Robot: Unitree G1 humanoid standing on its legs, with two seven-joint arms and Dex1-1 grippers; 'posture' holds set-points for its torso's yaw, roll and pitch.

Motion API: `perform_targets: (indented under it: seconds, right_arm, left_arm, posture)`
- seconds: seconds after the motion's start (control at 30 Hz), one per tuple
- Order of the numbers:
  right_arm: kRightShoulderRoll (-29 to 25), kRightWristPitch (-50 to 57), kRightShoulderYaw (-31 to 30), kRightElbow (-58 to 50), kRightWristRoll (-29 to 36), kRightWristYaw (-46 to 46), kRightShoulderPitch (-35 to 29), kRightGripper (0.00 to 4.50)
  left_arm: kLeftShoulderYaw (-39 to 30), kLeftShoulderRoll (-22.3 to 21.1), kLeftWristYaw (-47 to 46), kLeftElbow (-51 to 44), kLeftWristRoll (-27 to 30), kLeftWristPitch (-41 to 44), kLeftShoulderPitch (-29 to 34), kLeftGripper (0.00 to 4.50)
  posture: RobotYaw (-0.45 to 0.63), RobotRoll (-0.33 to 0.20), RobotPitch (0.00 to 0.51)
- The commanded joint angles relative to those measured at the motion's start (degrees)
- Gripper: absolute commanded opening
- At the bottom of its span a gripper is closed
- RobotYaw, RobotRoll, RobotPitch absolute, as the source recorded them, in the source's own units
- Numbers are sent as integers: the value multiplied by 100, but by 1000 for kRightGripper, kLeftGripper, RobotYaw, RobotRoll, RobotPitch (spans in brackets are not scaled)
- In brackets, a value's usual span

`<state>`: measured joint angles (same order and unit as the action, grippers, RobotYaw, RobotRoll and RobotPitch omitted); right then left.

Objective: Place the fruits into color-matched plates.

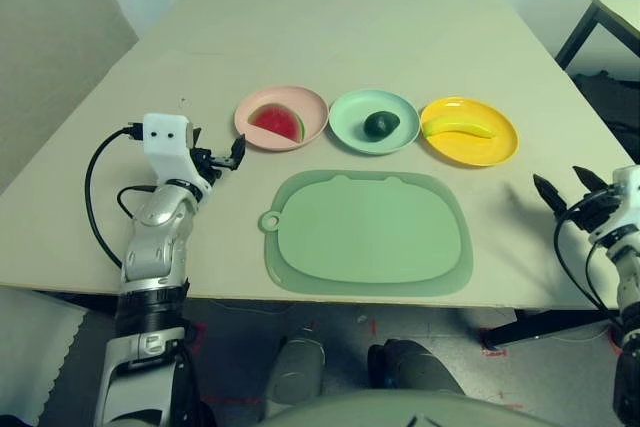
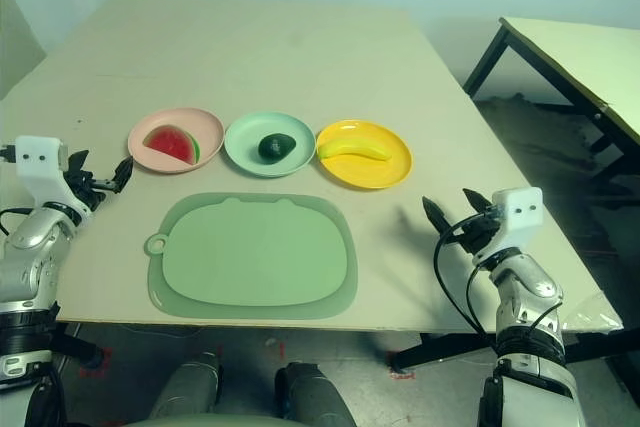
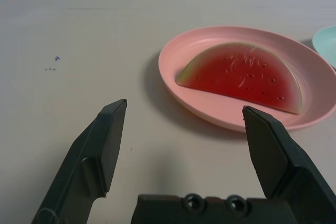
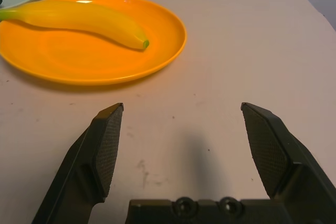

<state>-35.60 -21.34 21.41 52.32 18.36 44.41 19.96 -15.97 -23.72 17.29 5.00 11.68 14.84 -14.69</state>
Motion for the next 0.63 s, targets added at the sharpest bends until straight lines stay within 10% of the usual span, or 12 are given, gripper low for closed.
perform_targets:
  seconds: [0.03,0.63]
  right_arm:
    - [-20,-32,133,116,75,-62,31,4500]
    - [79,-8,121,165,113,-81,101,4500]
  left_arm:
    - [38,-41,-10,-107,-56,27,164,4473]
    - [237,-335,89,49,-444,-267,268,4473]
  posture:
    - [116,0,112]
    - [124,0,116]
